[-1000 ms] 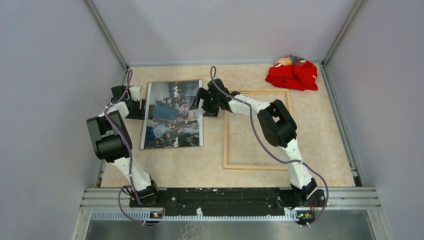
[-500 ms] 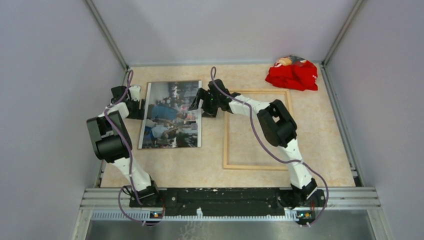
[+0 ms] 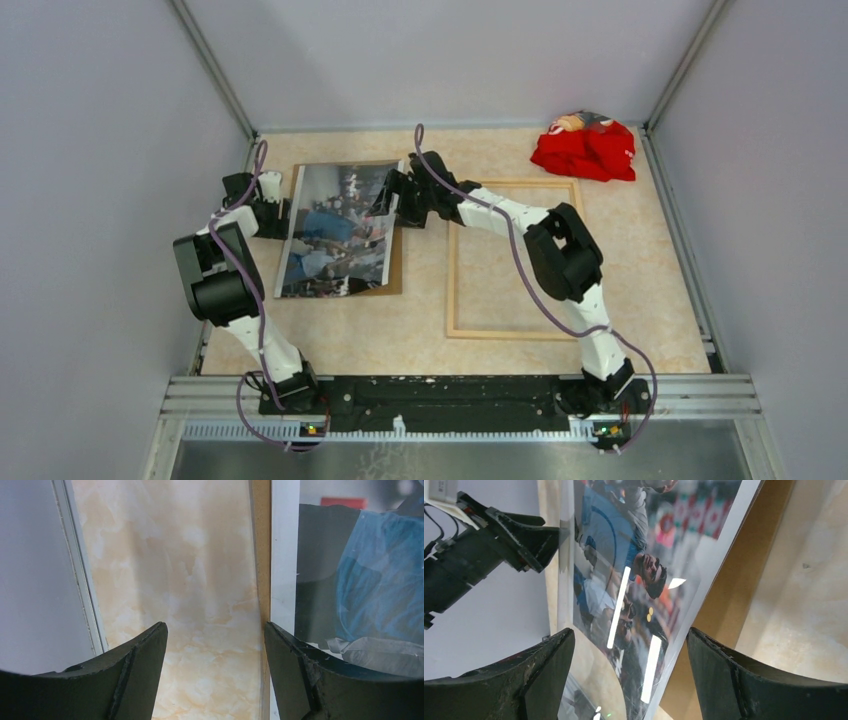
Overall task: Put the photo into the frame
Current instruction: Pick up the photo frame item at the center of the board.
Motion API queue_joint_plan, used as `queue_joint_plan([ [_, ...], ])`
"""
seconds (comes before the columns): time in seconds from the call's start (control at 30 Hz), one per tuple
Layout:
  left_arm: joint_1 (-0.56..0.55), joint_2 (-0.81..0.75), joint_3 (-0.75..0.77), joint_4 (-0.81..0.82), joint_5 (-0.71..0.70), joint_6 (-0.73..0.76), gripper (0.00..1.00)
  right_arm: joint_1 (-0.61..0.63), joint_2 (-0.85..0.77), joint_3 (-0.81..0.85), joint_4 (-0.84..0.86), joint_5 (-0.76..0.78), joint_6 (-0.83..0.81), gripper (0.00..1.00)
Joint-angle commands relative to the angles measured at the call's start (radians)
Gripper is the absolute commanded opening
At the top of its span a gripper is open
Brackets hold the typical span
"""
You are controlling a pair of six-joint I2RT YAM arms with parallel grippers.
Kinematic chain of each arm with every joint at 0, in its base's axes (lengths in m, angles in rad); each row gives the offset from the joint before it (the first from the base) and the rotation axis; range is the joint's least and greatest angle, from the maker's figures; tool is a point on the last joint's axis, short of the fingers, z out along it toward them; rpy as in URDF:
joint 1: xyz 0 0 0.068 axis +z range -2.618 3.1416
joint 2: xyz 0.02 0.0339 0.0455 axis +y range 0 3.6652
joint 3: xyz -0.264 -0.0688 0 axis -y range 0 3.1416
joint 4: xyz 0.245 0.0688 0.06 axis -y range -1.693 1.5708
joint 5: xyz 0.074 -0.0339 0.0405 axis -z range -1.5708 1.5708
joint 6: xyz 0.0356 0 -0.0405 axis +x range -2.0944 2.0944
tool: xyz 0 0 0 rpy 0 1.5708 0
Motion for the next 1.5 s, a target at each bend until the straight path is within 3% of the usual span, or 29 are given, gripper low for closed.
queue_joint_plan([
  [0.0,-0.008,0.042,-0.061,-0.100,-0.005,0.027,0.78,0.021,-0.087,0.037,0.051,-0.016,0.002,0.81],
  [0.67,-0.008,0.018,-0.078,-0.098,0.000,0.045,0.77,0.012,-0.157,-0.051,0.136,-0.060,0.075,0.81],
  [0.93,-0.007,0.022,-0.079,-0.100,-0.001,0.049,0.77,0.009,-0.152,-0.190,0.345,-0.093,0.210,0.78],
  [1.1,-0.007,0.019,-0.076,-0.107,-0.001,0.052,0.77,0.009,-0.142,-0.190,0.414,-0.089,0.248,0.65],
  [1.23,-0.008,0.009,-0.073,-0.117,0.004,0.060,0.77,0.008,-0.131,-0.151,0.390,-0.068,0.234,0.39],
  [1.33,-0.006,-0.002,-0.063,-0.139,0.012,0.067,0.78,0.008,-0.109,-0.113,0.361,-0.068,0.225,0.26],
  [1.47,-0.005,-0.025,-0.039,-0.178,0.029,0.073,0.79,0.010,-0.085,-0.085,0.352,-0.073,0.228,0.24],
])
